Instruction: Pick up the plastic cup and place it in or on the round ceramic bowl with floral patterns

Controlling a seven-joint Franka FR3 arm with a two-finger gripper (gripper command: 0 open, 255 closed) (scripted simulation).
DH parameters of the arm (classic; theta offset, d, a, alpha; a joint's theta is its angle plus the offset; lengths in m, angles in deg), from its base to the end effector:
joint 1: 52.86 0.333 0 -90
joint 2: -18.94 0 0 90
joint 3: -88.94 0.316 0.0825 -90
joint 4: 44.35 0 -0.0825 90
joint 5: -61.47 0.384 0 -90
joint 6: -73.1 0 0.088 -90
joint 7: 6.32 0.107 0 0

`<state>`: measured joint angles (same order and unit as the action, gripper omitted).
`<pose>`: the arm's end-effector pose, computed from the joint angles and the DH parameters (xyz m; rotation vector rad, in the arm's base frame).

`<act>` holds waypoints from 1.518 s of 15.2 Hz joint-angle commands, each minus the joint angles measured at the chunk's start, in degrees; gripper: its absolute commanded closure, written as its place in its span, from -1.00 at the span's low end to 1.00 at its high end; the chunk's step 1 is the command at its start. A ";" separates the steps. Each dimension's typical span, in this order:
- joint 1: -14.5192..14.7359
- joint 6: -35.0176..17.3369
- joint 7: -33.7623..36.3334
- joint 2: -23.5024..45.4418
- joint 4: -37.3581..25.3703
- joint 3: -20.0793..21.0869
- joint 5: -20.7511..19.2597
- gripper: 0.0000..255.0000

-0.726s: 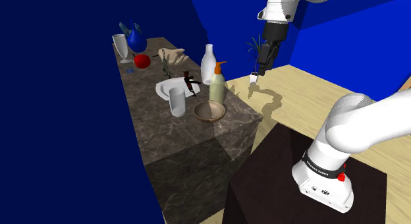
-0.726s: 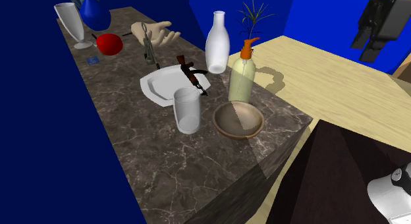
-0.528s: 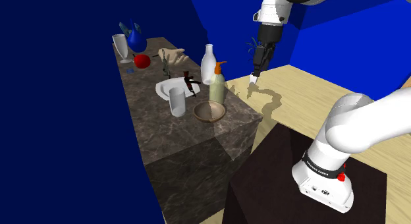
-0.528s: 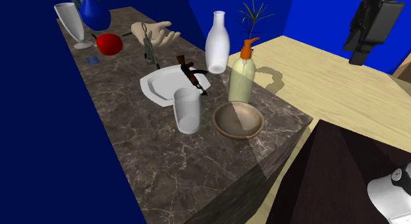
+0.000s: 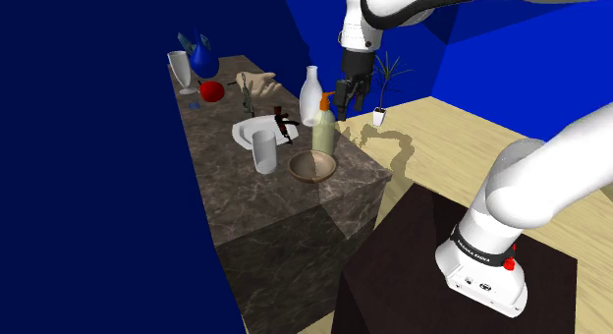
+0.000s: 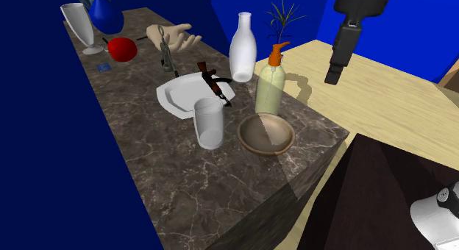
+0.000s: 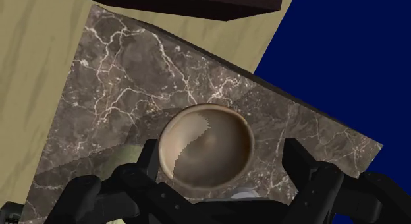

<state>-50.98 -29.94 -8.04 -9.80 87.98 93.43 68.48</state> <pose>0.3965 0.0583 0.5314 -3.0565 -0.1577 0.0203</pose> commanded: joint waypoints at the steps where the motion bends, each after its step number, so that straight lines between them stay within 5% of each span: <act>1: 0.12 -3.00 1.88 4.49 -1.88 1.51 -0.30 -1.00; 11: 0.47 -10.57 11.21 26.64 -17.34 6.14 -6.25 -1.00; 20: 3.35 -10.07 18.96 47.36 -38.20 6.60 -14.08 -1.00; 23: 3.35 -12.11 19.09 48.00 -36.78 6.45 -14.27 -1.00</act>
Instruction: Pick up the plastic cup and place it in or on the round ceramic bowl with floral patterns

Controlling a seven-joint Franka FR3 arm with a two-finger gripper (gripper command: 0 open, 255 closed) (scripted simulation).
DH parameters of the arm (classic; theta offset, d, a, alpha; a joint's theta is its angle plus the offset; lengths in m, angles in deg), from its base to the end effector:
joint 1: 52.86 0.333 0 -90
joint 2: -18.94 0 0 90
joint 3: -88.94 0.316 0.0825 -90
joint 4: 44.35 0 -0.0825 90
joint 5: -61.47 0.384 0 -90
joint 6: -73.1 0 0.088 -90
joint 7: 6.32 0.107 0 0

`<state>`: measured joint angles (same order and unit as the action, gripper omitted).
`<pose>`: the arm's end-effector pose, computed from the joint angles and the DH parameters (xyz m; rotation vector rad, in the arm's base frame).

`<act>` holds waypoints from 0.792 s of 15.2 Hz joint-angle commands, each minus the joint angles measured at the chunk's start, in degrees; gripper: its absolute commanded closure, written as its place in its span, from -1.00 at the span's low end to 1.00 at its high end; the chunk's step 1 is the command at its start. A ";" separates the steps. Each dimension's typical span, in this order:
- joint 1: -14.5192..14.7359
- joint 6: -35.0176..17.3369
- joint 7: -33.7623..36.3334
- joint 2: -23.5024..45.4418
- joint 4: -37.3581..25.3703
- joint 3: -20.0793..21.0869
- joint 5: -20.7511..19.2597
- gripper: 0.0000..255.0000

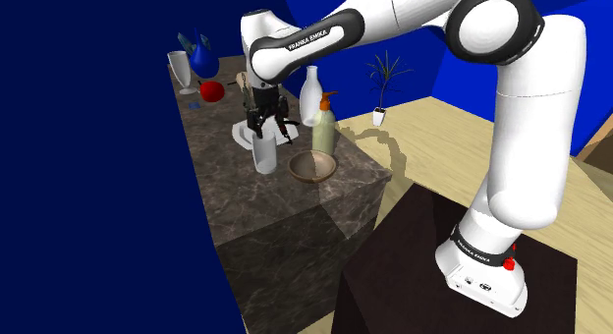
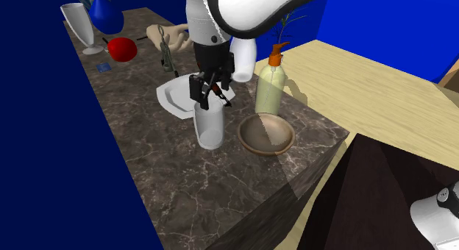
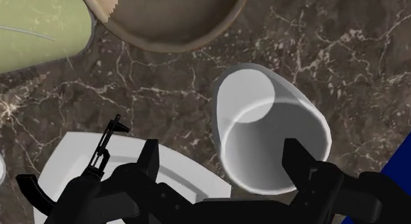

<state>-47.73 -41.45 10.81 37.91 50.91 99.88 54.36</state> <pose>0.6328 0.1620 0.4196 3.0953 0.0339 0.0413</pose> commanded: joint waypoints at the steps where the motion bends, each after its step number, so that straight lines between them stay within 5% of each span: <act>1: 0.09 -1.28 0.29 0.52 0.74 -0.05 -0.22 -1.00; 12: 0.07 -3.65 0.48 1.46 2.20 -0.19 -0.51 -1.00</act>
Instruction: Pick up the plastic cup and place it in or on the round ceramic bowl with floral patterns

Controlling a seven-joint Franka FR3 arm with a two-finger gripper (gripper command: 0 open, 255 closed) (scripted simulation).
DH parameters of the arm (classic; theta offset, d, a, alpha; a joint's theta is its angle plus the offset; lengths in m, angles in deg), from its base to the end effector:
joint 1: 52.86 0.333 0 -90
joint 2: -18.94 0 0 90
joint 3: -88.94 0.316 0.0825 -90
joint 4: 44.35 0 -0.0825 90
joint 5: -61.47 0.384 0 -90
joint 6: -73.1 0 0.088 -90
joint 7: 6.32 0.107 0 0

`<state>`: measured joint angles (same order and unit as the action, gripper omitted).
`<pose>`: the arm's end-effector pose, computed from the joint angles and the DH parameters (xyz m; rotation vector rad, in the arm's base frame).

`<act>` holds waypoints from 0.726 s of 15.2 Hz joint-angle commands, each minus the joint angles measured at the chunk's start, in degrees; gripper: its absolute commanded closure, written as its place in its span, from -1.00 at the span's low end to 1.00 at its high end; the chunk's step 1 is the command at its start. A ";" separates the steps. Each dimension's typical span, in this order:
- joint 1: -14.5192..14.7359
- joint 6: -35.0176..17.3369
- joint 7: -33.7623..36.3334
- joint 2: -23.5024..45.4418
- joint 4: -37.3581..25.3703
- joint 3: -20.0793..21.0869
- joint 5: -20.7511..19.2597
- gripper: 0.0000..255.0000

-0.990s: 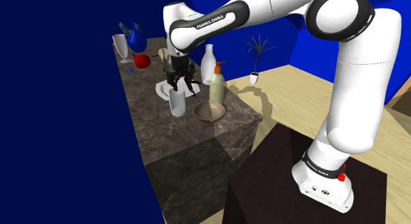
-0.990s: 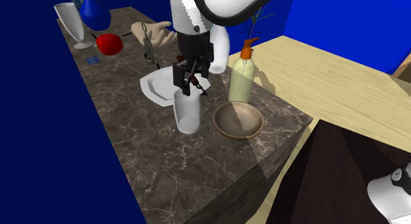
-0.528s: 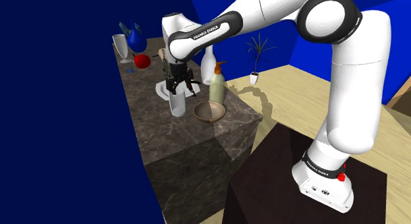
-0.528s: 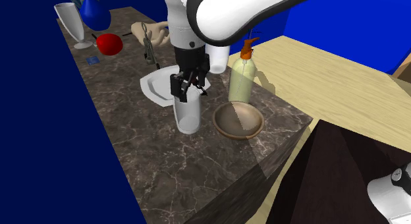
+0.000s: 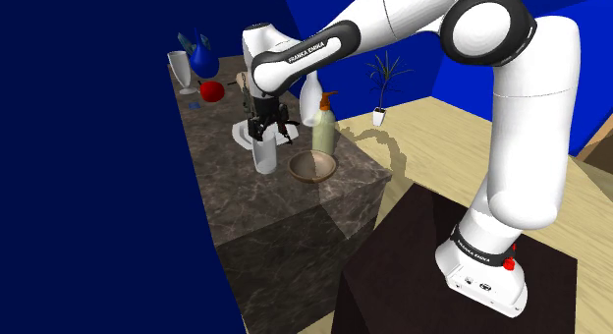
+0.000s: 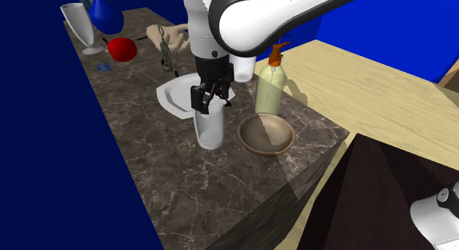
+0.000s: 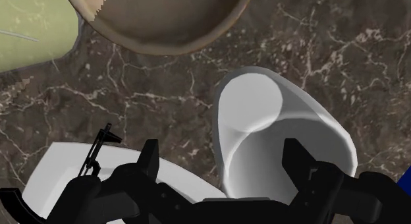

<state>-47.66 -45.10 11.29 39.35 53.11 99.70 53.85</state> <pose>0.6337 0.1622 0.3909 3.0947 0.0331 0.0430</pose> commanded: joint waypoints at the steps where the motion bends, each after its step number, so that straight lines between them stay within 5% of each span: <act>1: 0.00 0.00 0.00 0.01 0.01 0.00 0.00 1.00; 11: -0.01 0.66 -0.08 -0.25 -0.40 0.03 0.09 1.00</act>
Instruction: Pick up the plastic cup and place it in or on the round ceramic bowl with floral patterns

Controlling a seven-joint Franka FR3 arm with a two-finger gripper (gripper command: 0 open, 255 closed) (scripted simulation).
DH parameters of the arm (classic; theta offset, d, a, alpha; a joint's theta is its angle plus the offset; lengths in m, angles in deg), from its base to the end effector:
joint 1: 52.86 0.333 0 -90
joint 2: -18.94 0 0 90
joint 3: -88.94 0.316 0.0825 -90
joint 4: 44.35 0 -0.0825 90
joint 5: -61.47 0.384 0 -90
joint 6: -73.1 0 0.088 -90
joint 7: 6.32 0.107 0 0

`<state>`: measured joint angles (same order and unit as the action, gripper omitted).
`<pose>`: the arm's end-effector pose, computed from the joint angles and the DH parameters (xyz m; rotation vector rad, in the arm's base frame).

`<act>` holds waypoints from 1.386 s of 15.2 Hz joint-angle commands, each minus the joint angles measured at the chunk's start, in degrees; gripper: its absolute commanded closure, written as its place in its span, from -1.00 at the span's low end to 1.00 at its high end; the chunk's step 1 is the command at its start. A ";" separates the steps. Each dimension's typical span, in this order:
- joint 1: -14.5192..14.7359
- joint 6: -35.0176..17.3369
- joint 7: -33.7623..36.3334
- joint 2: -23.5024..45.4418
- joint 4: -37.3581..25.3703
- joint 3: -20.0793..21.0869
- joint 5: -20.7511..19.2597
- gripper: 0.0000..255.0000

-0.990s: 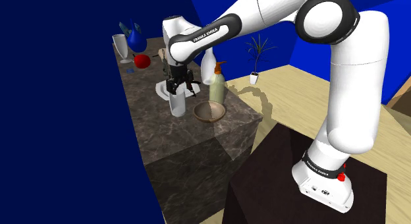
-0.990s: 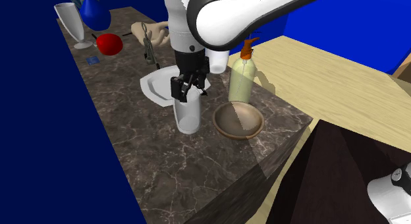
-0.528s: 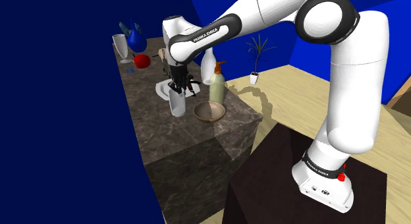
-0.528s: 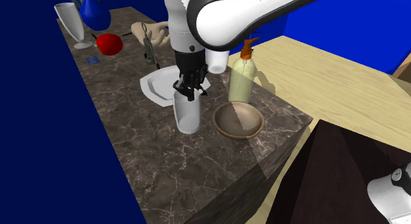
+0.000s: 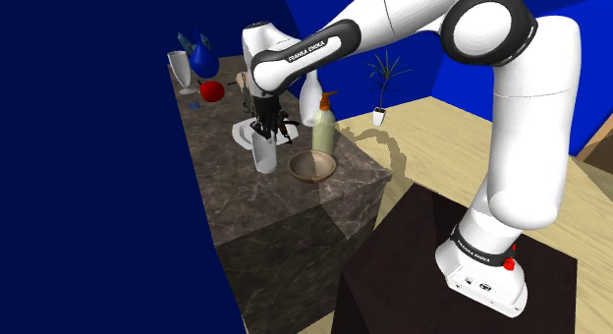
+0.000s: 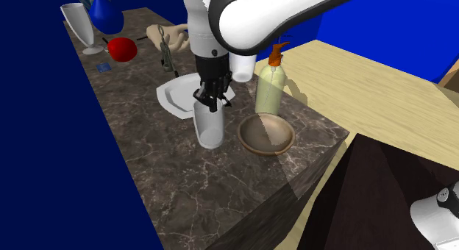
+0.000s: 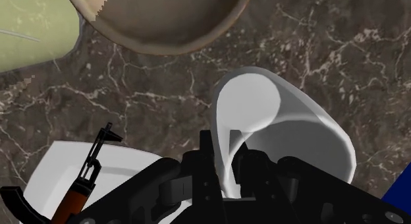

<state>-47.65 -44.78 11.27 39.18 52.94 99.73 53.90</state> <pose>0.6335 0.1625 0.3937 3.0948 0.0333 0.0435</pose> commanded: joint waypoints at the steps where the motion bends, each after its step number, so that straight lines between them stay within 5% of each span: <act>1: -0.03 1.01 -0.14 -0.34 -0.65 0.04 0.12 1.00; 21: 0.16 15.34 -1.39 -2.86 -12.56 0.43 1.10 1.00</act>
<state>-47.53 -30.46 9.92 36.37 41.36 100.13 54.97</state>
